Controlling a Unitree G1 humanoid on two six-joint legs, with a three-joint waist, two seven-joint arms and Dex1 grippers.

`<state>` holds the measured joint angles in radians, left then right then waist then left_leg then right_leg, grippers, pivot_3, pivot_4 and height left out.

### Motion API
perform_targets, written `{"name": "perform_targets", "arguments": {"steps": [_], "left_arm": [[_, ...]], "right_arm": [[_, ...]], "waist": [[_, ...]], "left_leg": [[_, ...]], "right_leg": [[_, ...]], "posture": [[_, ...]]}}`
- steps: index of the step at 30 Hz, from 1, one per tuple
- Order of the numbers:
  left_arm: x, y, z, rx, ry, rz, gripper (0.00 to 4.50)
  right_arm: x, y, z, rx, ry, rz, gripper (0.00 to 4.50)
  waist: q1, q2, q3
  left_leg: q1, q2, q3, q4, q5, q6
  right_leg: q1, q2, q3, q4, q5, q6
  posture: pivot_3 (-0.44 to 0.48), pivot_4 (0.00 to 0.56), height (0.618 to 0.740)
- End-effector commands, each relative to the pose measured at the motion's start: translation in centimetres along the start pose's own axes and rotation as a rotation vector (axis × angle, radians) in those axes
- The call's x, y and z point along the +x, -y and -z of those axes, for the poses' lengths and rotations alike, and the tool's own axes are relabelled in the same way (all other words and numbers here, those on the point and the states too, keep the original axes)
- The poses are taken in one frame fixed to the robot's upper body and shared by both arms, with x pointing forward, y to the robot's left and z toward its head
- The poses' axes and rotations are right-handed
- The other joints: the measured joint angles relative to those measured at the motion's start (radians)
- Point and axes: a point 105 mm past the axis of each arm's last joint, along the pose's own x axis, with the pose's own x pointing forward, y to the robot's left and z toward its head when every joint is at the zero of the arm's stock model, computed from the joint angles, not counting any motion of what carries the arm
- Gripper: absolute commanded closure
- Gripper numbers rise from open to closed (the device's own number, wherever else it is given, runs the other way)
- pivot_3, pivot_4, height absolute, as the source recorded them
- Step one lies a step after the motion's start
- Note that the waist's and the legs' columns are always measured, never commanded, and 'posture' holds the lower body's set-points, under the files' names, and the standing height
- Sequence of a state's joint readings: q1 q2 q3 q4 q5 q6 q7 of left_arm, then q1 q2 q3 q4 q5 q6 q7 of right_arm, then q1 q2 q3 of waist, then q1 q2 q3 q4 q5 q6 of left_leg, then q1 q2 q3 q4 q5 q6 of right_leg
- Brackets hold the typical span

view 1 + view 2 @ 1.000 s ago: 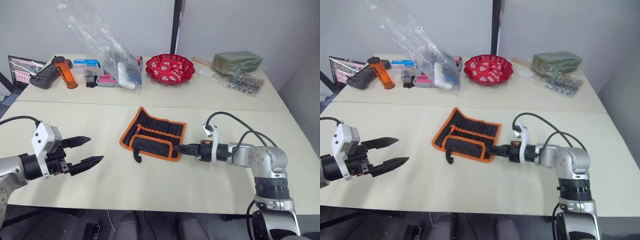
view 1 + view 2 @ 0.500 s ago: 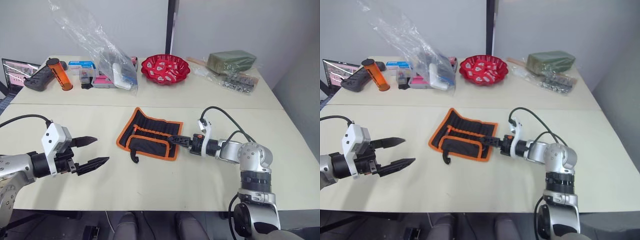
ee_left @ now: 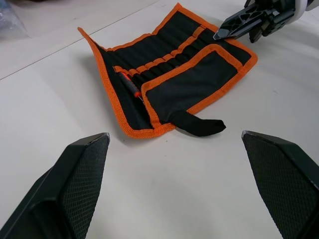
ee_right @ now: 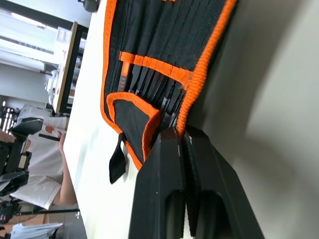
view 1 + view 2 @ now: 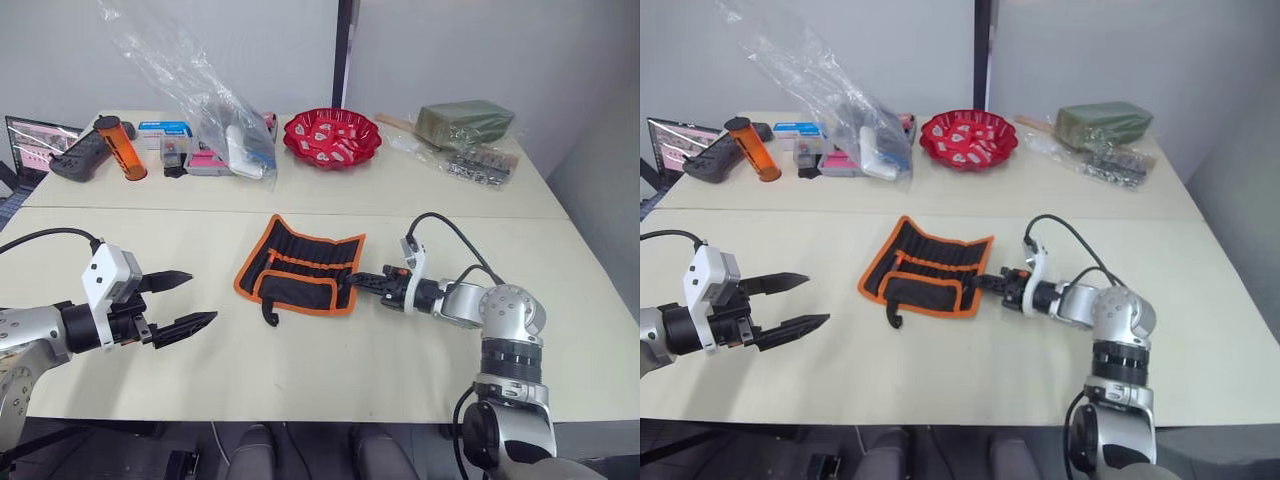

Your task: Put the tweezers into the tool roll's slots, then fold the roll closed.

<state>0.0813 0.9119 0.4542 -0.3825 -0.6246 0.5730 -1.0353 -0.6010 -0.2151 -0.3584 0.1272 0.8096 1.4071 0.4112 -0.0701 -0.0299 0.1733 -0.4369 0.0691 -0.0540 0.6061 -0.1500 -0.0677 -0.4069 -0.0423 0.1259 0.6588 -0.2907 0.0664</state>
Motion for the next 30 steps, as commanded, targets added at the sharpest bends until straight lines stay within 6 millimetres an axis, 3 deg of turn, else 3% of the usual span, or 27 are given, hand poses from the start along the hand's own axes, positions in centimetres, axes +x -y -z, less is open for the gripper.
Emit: {"name": "perform_targets", "arguments": {"steps": [1, 3, 8, 13, 18, 27, 30], "left_arm": [[0.0, -0.4, -0.7, 0.031, 0.049, -0.047, 0.00], [0.4, -0.3, -0.8, 0.026, 0.070, -0.046, 0.00], [1.8, 0.8, -0.9, 0.008, 0.092, -0.006, 0.00], [2.3, 1.2, -0.3, 0.003, 0.087, -0.002, 0.00], [2.8, 0.3, -0.3, 0.060, 0.104, -0.085, 0.00], [3.2, 1.2, 0.1, 0.070, 0.111, -0.077, 0.00], [3.4, 1.1, 0.2, 0.079, 0.104, -0.083, 0.00]], "right_arm": [[-1.5, -1.1, -0.8, -0.065, -0.023, -0.029, 4.47], [-2.1, -0.8, -1.0, -0.094, -0.055, -0.007, 4.47], [-3.4, -0.3, -3.8, -0.124, -0.050, 0.033, 4.47], [-3.5, -3.1, -5.2, -0.288, -0.100, -0.019, 4.47], [-2.1, -2.4, -4.6, -0.392, -0.179, 0.100, 4.47], [0.5, -3.5, -3.1, -0.414, -0.299, 0.154, 4.47], [1.0, -2.9, -2.6, -0.426, -0.310, 0.166, 4.47]], "waist": [[0.002, 0.000, 0.000], [0.004, 0.000, 0.000], [-0.001, 0.000, 0.000], [-0.004, 0.001, 0.001], [0.001, 0.001, 0.001], [0.001, 0.001, 0.001], [0.001, 0.001, 0.001]], "left_leg": [[0.000, 0.000, 0.000, 0.000, 0.000, 0.000], [-0.001, -0.001, 0.000, 0.000, 0.000, 0.000], [-0.001, -0.001, 0.000, 0.001, 0.000, 0.000], [-0.001, -0.001, 0.000, 0.000, 0.000, 0.000], [-0.001, -0.001, 0.000, 0.001, 0.000, 0.000], [-0.002, -0.001, -0.001, 0.001, 0.000, 0.000], [-0.002, -0.001, -0.001, 0.001, 0.000, 0.000]], "right_leg": [[0.000, 0.000, 0.000, 0.000, 0.000, 0.000], [0.000, 0.000, 0.000, -0.001, 0.000, 0.000], [0.000, 0.000, 0.001, -0.001, 0.000, 0.000], [0.000, 0.000, 0.001, -0.001, 0.000, 0.000], [0.000, 0.000, 0.001, -0.001, 0.000, 0.000], [0.000, 0.000, 0.001, 0.000, 0.002, -0.003], [-0.001, 0.000, 0.001, 0.000, 0.002, -0.003]], "posture": [[0.000, 0.150, 0.729], [0.000, 0.150, 0.729], [0.000, 0.150, 0.729], [0.000, 0.150, 0.729], [0.000, 0.150, 0.729], [0.000, 0.150, 0.729], [0.000, 0.150, 0.729]]}}
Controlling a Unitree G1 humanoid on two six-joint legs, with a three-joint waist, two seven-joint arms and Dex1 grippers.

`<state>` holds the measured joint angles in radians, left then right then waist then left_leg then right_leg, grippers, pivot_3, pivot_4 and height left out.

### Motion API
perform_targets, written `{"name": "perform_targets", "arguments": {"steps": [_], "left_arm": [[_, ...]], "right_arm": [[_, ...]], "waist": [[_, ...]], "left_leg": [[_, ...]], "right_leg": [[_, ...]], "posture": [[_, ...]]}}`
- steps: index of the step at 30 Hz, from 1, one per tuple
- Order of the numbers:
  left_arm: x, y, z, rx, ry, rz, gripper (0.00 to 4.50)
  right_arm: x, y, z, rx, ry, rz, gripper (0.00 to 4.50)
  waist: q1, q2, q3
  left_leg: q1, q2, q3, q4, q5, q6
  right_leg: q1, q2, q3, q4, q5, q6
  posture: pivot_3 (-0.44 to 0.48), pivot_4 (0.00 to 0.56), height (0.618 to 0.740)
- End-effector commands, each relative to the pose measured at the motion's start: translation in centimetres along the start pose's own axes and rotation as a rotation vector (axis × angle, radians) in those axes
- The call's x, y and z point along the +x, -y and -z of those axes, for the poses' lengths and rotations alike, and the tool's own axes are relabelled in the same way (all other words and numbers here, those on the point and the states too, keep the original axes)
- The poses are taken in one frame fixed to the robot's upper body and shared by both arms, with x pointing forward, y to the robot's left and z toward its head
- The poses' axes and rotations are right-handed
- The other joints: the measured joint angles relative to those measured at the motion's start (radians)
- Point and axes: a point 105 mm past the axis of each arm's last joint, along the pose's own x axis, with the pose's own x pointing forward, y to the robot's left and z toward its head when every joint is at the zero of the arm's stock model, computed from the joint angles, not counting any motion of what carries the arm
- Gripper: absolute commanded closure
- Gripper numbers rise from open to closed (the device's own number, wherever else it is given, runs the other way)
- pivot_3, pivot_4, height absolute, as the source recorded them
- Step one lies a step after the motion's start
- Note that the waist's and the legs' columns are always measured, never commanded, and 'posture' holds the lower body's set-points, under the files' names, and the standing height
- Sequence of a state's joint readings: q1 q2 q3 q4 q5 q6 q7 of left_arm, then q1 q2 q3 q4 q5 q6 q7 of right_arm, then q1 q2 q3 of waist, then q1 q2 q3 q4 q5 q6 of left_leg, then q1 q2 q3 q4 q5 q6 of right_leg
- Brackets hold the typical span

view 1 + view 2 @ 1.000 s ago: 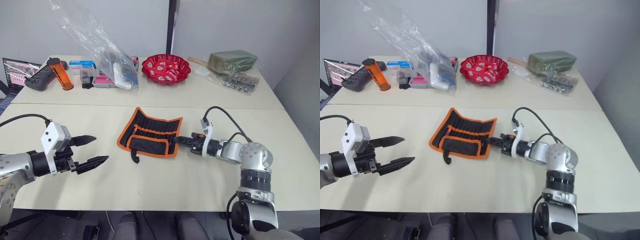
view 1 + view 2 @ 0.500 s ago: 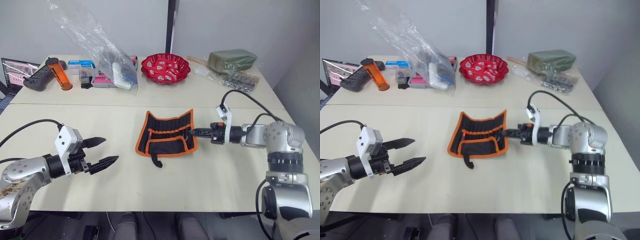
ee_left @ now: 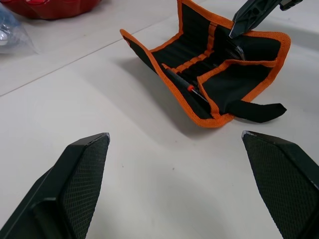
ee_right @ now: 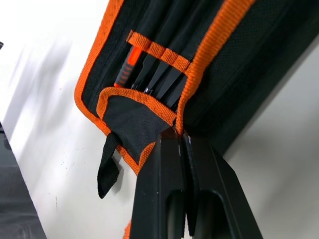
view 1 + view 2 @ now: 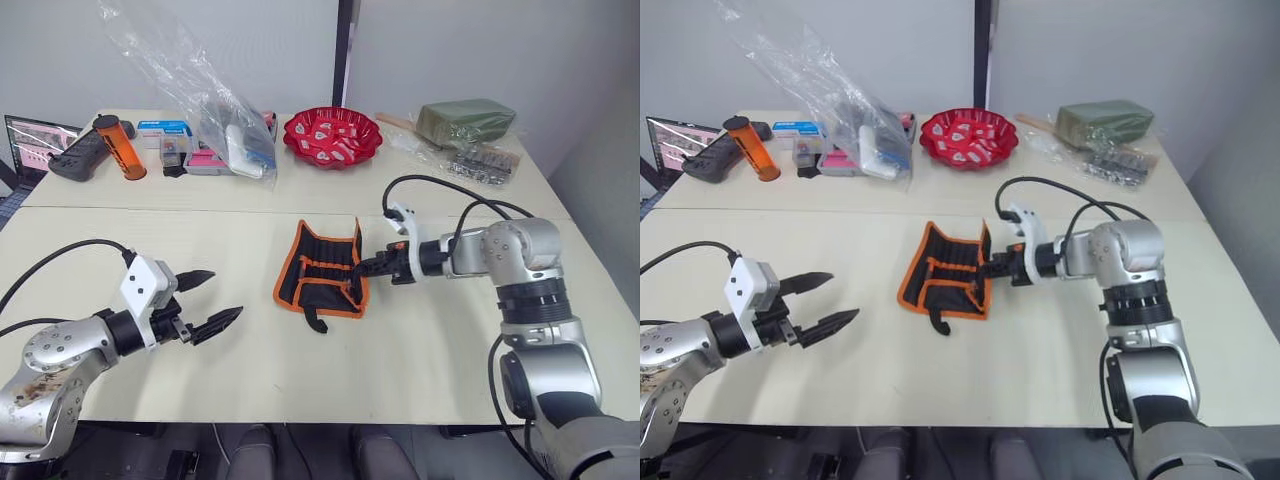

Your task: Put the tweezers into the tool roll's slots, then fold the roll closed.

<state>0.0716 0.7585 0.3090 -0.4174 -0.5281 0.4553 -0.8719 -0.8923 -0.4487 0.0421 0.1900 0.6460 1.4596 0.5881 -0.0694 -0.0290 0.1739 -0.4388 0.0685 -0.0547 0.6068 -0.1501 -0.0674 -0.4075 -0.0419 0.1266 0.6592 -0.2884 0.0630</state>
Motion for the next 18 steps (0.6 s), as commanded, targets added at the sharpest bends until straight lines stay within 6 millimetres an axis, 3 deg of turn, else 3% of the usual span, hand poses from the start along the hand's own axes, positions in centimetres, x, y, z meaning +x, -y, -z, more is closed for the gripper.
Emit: {"name": "perform_targets", "arguments": {"steps": [1, 7, 13, 18], "left_arm": [[0.2, 0.0, -0.8, 0.057, 0.023, -0.010, 0.00], [0.9, 0.5, -0.8, 0.060, 0.033, -0.005, 0.00], [1.0, 0.6, -0.7, 0.058, 0.035, -0.001, 0.00], [1.2, 0.6, -0.7, 0.069, 0.039, 0.004, 0.00]], "right_arm": [[0.6, 0.0, 0.0, -0.042, -0.005, 0.012, 4.47], [2.0, -0.4, -0.2, -0.043, -0.006, -0.018, 4.47], [2.4, -1.4, -0.3, -0.019, 0.006, -0.105, 2.58], [2.2, -0.9, 0.4, 0.001, 0.029, -0.157, 0.89]], "waist": [[0.001, 0.000, 0.000], [0.001, 0.000, 0.000], [0.000, 0.000, 0.000], [0.001, 0.000, 0.000]], "left_leg": [[0.000, 0.000, 0.000, 0.000, 0.000, 0.000], [0.000, 0.000, 0.000, 0.001, 0.000, 0.000], [0.000, 0.000, 0.000, 0.001, 0.000, 0.000], [0.000, 0.000, 0.000, 0.001, 0.000, 0.000]], "right_leg": [[0.000, 0.000, 0.000, 0.000, 0.000, 0.000], [0.000, 0.000, 0.000, 0.001, 0.000, 0.000], [0.000, 0.000, 0.000, 0.002, 0.000, 0.000], [0.000, 0.000, 0.000, 0.002, 0.000, 0.000]], "posture": [[0.000, 0.150, 0.729], [0.000, 0.150, 0.729], [0.000, 0.150, 0.729], [0.000, 0.150, 0.729]]}}
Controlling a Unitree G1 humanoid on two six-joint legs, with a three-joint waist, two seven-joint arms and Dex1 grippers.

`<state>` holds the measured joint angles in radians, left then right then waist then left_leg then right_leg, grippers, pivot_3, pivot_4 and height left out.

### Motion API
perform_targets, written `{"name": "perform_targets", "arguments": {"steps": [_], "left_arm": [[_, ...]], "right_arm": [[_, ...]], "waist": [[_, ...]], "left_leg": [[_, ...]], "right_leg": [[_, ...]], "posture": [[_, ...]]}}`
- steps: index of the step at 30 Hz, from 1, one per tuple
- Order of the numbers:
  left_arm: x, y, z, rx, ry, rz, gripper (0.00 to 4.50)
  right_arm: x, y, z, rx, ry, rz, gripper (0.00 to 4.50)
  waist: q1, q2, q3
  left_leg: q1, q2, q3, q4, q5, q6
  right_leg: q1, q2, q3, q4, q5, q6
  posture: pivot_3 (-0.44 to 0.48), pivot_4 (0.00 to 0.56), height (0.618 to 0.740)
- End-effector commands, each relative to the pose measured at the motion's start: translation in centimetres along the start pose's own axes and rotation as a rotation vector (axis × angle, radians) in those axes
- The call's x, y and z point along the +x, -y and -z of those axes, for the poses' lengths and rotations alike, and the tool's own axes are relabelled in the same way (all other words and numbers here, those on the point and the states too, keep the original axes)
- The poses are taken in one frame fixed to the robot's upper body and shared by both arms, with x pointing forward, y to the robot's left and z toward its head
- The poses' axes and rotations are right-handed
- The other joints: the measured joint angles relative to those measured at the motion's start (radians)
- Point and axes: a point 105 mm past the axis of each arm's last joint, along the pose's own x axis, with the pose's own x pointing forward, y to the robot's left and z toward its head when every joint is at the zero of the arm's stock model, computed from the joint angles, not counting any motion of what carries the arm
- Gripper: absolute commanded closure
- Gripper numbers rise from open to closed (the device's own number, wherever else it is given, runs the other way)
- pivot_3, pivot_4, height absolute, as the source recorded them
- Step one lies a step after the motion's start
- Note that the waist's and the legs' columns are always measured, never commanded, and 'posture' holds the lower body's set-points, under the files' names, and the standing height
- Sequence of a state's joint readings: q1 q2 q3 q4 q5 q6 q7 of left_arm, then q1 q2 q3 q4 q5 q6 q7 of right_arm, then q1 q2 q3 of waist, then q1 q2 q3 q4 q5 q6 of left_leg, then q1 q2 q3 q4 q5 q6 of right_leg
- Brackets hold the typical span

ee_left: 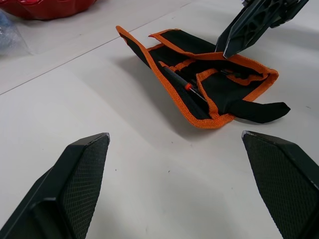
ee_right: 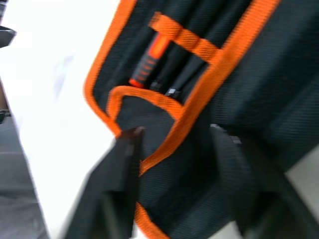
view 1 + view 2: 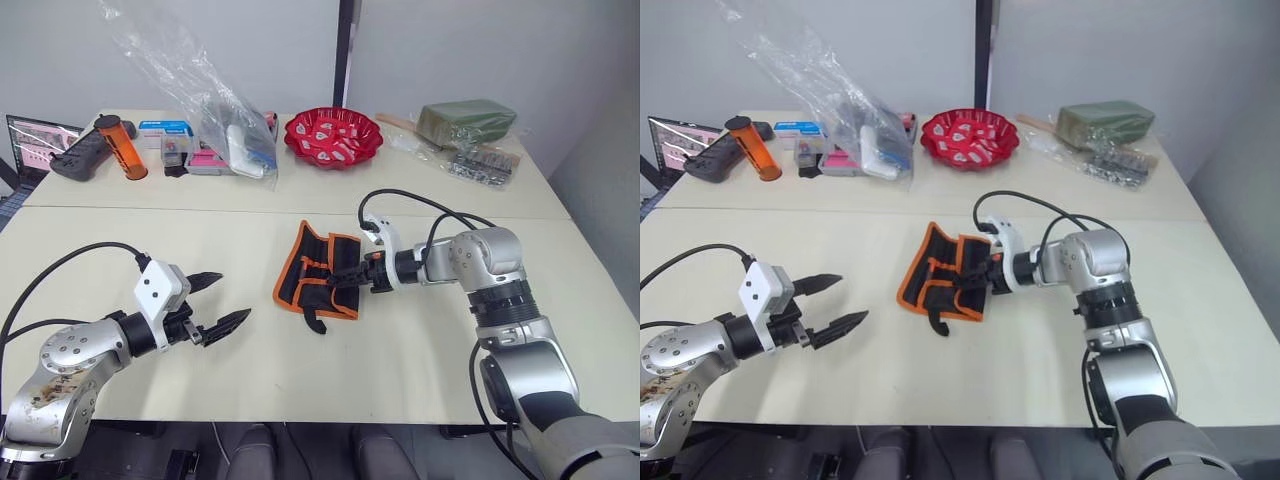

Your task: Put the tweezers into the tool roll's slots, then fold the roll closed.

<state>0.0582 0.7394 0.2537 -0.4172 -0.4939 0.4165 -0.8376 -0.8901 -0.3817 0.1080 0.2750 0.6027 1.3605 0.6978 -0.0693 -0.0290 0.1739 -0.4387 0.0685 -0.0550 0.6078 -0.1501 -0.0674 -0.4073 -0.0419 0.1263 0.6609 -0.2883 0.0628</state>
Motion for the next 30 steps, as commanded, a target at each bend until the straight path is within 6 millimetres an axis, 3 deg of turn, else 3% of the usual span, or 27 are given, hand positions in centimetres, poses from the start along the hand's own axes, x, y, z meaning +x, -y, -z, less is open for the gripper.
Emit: {"name": "perform_targets", "arguments": {"steps": [1, 3, 7, 10, 16, 19, 20, 22, 30], "left_arm": [[0.3, 0.0, -1.0, 0.044, 0.034, 0.005, 0.00], [0.4, 0.0, -1.2, 0.045, 0.042, 0.007, 0.00], [0.6, -0.1, -1.3, 0.045, 0.047, 0.016, 0.00], [0.7, 0.0, -1.4, 0.045, 0.047, 0.027, 0.00], [0.8, 0.0, -1.5, 0.038, 0.055, 0.044, 0.00], [0.9, -0.2, -1.6, 0.039, 0.055, 0.057, 0.00], [0.9, -0.2, -1.6, 0.039, 0.056, 0.060, 0.00], [1.0, -0.3, -1.6, 0.039, 0.057, 0.066, 0.00], [1.5, -0.1, -1.3, -0.064, 0.073, 0.071, 0.00]], "right_arm": [[-0.7, 0.2, -0.4, 0.013, 0.071, -0.054, 0.51], [-1.0, 0.3, -1.0, 0.017, 0.139, -0.085, 0.01], [-2.1, 0.1, -2.6, 0.040, 0.281, -0.156, 0.01], [-3.8, -0.8, -2.7, 0.025, 0.313, -0.245, 0.01], [-5.7, -0.3, -3.0, -0.234, 0.461, -0.191, 0.01], [-5.3, 0.7, -1.1, -0.436, 0.441, -0.150, 0.01], [-5.0, 1.1, -0.5, -0.456, 0.416, -0.146, 0.51], [-4.2, 1.5, 0.9, -0.520, 0.365, -0.154, 1.08], [-1.1, 1.7, 2.8, -0.586, 0.327, -0.156, 3.83]], "waist": [[0.002, 0.000, 0.000], [0.002, 0.000, 0.000], [0.000, 0.000, 0.000], [0.001, 0.000, 0.000], [0.001, 0.000, 0.000], [0.001, 0.000, 0.000], [0.001, 0.000, 0.000], [0.001, 0.000, 0.000], [0.000, 0.000, 0.000]], "left_leg": [[0.000, 0.000, 0.000, 0.000, 0.000, 0.000], [0.000, 0.000, 0.000, 0.001, 0.000, 0.000], [0.000, 0.000, 0.000, 0.001, 0.000, 0.000], [0.000, 0.000, 0.000, 0.001, 0.000, 0.000], [0.000, 0.000, 0.000, 0.001, 0.000, 0.000], [0.000, 0.000, 0.000, 0.001, 0.000, 0.000], [0.000, 0.000, 0.000, 0.001, 0.000, 0.000], [0.000, 0.000, 0.000, 0.001, 0.000, 0.000], [0.001, 0.000, 0.000, 0.001, 0.000, 0.000]], "right_leg": [[0.000, 0.000, 0.000, 0.000, 0.000, 0.000], [0.000, 0.000, 0.000, 0.000, 0.000, 0.000], [0.001, 0.000, 0.000, 0.001, -0.001, 0.001], [0.000, 0.000, 0.000, 0.001, -0.001, 0.001], [0.001, 0.000, 0.000, 0.001, -0.001, 0.003], [0.001, 0.000, 0.000, 0.001, -0.003, 0.005], [0.001, 0.000, 0.000, 0.001, -0.003, 0.005], [0.001, 0.000, 0.000, 0.001, -0.003, 0.005], [0.002, 0.000, 0.000, 0.002, -0.002, 0.004]], "posture": [[0.000, 0.150, 0.729], [0.000, 0.150, 0.729], [0.000, 0.150, 0.729], [0.000, 0.150, 0.729], [0.000, 0.150, 0.729], [0.000, 0.150, 0.729], [0.000, 0.150, 0.729], [0.000, 0.150, 0.729], [0.000, 0.150, 0.729]]}}
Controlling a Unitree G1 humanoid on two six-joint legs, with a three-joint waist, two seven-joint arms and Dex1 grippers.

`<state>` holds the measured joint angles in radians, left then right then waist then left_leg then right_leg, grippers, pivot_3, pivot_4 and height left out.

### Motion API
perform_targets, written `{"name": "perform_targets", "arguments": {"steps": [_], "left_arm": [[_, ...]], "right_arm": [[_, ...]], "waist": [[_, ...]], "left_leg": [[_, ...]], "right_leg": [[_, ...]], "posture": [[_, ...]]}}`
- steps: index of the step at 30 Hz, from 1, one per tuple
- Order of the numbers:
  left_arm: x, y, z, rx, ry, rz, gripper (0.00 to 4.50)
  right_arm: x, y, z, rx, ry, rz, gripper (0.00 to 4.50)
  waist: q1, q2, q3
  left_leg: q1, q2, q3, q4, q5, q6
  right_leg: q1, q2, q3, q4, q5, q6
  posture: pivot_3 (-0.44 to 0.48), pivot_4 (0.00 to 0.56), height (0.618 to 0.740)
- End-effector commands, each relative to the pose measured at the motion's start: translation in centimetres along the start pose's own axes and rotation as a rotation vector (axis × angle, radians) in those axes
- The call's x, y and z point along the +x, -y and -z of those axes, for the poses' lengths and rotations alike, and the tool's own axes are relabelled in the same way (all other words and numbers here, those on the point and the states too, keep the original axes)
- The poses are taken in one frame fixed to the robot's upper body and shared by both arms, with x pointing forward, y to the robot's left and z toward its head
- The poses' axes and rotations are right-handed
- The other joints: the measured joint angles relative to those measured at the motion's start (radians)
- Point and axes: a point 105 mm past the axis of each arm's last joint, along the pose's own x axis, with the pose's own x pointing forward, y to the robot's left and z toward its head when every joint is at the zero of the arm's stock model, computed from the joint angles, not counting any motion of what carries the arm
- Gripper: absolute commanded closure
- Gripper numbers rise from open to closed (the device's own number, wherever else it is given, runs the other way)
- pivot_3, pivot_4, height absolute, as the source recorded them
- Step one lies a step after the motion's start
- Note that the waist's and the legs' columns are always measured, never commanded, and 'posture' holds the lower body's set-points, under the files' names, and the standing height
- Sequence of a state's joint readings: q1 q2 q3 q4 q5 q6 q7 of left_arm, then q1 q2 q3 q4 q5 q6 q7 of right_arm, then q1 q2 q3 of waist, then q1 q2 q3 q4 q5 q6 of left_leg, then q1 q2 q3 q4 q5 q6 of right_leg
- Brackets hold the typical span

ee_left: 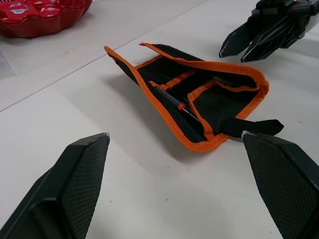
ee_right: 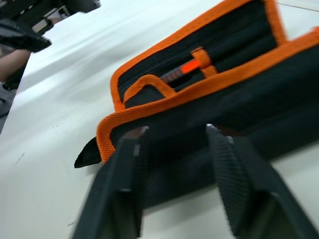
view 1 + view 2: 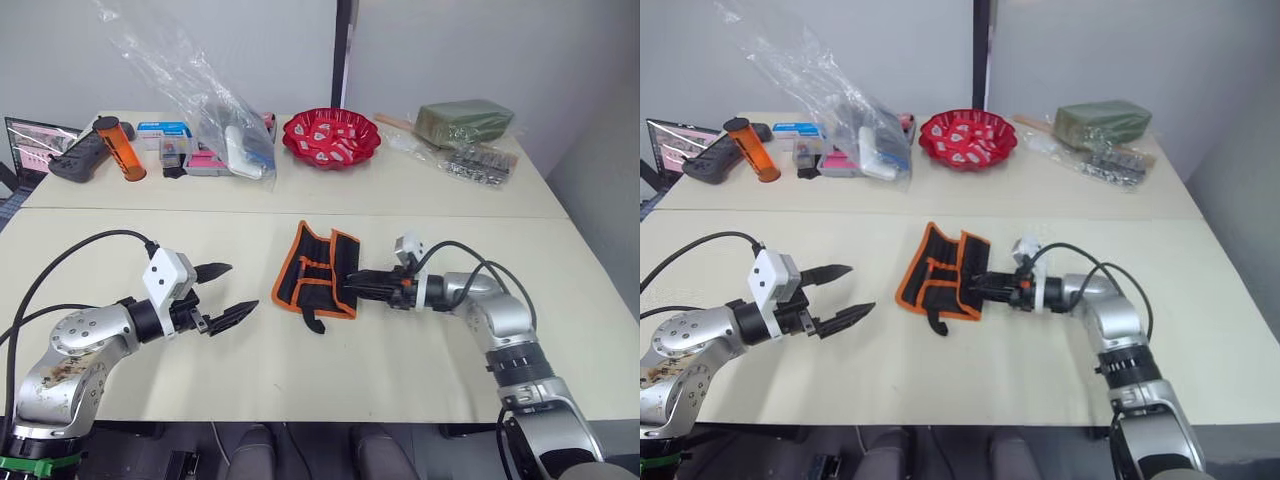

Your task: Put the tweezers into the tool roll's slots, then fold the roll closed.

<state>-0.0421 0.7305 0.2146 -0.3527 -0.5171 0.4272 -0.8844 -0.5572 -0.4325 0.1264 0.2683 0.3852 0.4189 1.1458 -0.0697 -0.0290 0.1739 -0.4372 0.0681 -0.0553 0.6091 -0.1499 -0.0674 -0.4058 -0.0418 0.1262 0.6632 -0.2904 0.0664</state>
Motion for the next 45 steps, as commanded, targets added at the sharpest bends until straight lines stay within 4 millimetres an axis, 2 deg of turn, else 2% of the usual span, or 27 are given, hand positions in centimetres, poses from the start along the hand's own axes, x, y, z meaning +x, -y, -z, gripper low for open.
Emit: {"name": "perform_targets", "arguments": {"steps": [1, 2, 5, 7, 9, 12, 19, 24, 28, 35, 40, 45], "left_arm": [[0.4, 0.3, -0.3, -0.079, 0.032, 0.003, 0.00], [0.5, 0.3, -0.1, -0.119, 0.028, 0.000, 0.00], [0.8, -0.1, 0.7, -0.188, -0.022, -0.031, 0.00], [0.8, -0.3, 0.6, -0.203, -0.013, -0.054, 0.00], [0.9, -0.2, 0.5, -0.218, -0.002, -0.056, 0.00], [0.6, -0.3, 0.6, -0.237, 0.002, -0.083, 0.00], [-0.4, -0.5, 0.7, -0.359, 0.050, -0.154, 0.00], [1.8, 0.3, 1.3, -0.478, 0.061, -0.166, 0.00], [3.8, -0.4, 2.1, -0.534, 0.041, -0.212, 0.00], [7.7, -1.6, 2.2, -0.574, 0.005, -0.206, 0.00], [8.7, -0.8, 1.7, -0.532, -0.021, -0.137, 1.51], [9.2, -0.1, 2.3, -0.437, -0.088, -0.090, 3.15]], "right_arm": [[0.8, 0.3, 0.4, -0.067, -0.015, 0.020, 4.28], [1.0, 0.4, 0.9, -0.077, -0.034, 0.029, 4.49], [1.4, 0.8, 2.8, -0.113, -0.143, 0.066, 4.49], [1.3, 1.2, 4.8, -0.119, -0.258, 0.102, 4.49], [1.3, 1.0, 5.9, -0.124, -0.309, 0.098, 4.49], [1.3, 1.1, 6.3, -0.108, -0.335, 0.125, 4.49], [1.4, 1.1, 5.8, -0.108, -0.328, 0.129, 4.49], [1.7, 1.0, 5.5, -0.087, -0.313, 0.135, 4.49], [2.0, 0.5, 5.6, -0.085, -0.315, 0.122, 4.49], [2.3, 0.3, 5.6, -0.074, -0.301, 0.146, 4.49], [2.3, 0.1, 5.7, -0.071, -0.297, 0.161, 4.50], [2.2, 0.4, 5.3, -0.087, -0.283, 0.199, 4.50]], "waist": [[0.001, 0.000, 0.000], [0.003, 0.000, 0.000], [0.004, 0.000, 0.000], [0.003, 0.000, 0.000], [0.001, -0.001, -0.001], [0.000, -0.002, -0.001], [0.000, -0.004, -0.003], [0.003, -0.005, -0.004], [0.002, -0.006, -0.005], [-0.001, -0.006, -0.005], [-0.002, -0.006, -0.005], [-0.002, -0.006, -0.005]], "left_leg": [[0.000, 0.000, 0.000, 0.000, 0.000, 0.000], [0.000, 0.000, 0.000, 0.001, 0.000, 0.000], [0.001, 0.000, -0.001, 0.001, 0.000, 0.000], [0.002, 0.000, -0.001, 0.001, 0.000, 0.000], [0.007, 0.000, 0.000, 0.001, 0.000, 0.000], [0.019, 0.000, 0.000, -0.001, 0.000, 0.000], [0.022, 0.000, 0.000, -0.001, 0.000, 0.000], [0.022, 0.000, 0.000, 0.000, 0.000, 0.000], [0.022, 0.000, 0.000, 0.000, 0.000, 0.000], [0.022, 0.000, 0.000, -0.001, 0.000, 0.000], [0.022, 0.000, 0.000, -0.001, 0.000, 0.000], [0.022, 0.000, 0.000, -0.001, 0.000, 0.000]], "right_leg": [[0.001, 0.000, 0.000, 0.000, 0.000, 0.000], [0.001, 0.000, 0.000, 0.000, 0.000, 0.000], [0.001, 0.000, 0.000, 0.000, 0.000, 0.000], [0.002, 0.000, 0.000, 0.000, 0.000, 0.000], [0.007, 0.000, 0.000, 0.000, 0.000, 0.001], [0.018, 0.000, 0.000, -0.001, -0.003, 0.002], [0.020, 0.000, 0.000, -0.001, -0.003, 0.001], [0.021, 0.000, 0.000, -0.001, -0.003, 0.002], [0.020, 0.000, 0.000, -0.001, -0.002, 0.002], [0.020, 0.000, 0.000, -0.001, -0.002, 0.002], [0.020, 0.000, 0.000, -0.001, -0.002, 0.002], [0.020, 0.000, 0.000, -0.001, -0.002, 0.002]], "posture": [[0.000, 0.150, 0.729], [0.000, 0.150, 0.729], [0.000, 0.150, 0.729], [0.000, 0.150, 0.729], [0.000, 0.150, 0.729], [0.000, 0.150, 0.729], [0.000, 0.150, 0.729], [0.000, 0.150, 0.729], [0.000, 0.150, 0.729], [0.000, 0.150, 0.729], [0.000, 0.150, 0.729], [0.000, 0.150, 0.729]]}}
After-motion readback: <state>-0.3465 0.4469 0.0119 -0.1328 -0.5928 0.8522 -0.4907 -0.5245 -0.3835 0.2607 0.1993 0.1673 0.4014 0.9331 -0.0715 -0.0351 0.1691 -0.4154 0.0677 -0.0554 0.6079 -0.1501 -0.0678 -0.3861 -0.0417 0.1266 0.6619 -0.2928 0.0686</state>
